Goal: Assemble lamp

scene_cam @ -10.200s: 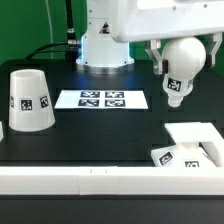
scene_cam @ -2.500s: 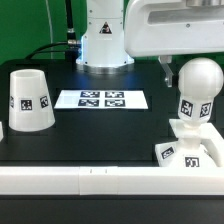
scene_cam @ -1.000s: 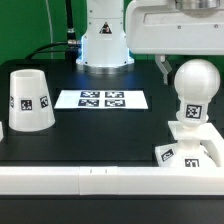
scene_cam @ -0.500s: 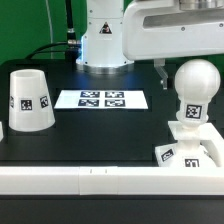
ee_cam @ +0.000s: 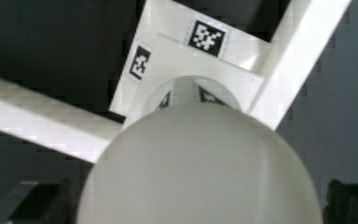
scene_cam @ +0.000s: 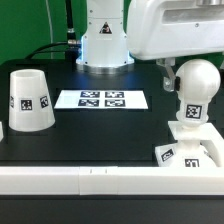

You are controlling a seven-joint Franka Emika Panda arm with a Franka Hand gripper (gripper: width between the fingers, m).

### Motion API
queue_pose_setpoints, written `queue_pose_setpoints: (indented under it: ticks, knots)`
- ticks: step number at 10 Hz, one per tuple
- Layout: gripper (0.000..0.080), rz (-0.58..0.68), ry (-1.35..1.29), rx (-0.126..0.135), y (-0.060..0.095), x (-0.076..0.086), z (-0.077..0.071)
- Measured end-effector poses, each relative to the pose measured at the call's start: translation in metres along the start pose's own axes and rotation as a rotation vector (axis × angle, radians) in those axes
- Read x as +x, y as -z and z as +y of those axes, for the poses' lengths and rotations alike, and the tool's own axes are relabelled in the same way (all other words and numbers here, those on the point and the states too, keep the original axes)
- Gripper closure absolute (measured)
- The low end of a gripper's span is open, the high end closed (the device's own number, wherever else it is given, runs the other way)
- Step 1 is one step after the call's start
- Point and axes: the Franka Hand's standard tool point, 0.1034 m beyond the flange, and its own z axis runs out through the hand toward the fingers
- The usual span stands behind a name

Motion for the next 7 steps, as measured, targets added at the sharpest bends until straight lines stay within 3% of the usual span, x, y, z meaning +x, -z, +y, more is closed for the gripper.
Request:
queue_pose_setpoints:
  ticks: [3,7]
  knots:
    - [0.0101,-0.012,0.388,-0.008,-0.0044,-0.0010,0.0001]
    - [0.0101,-0.022,0.648,-0.030,-0.0019,-0.0004,0.0045]
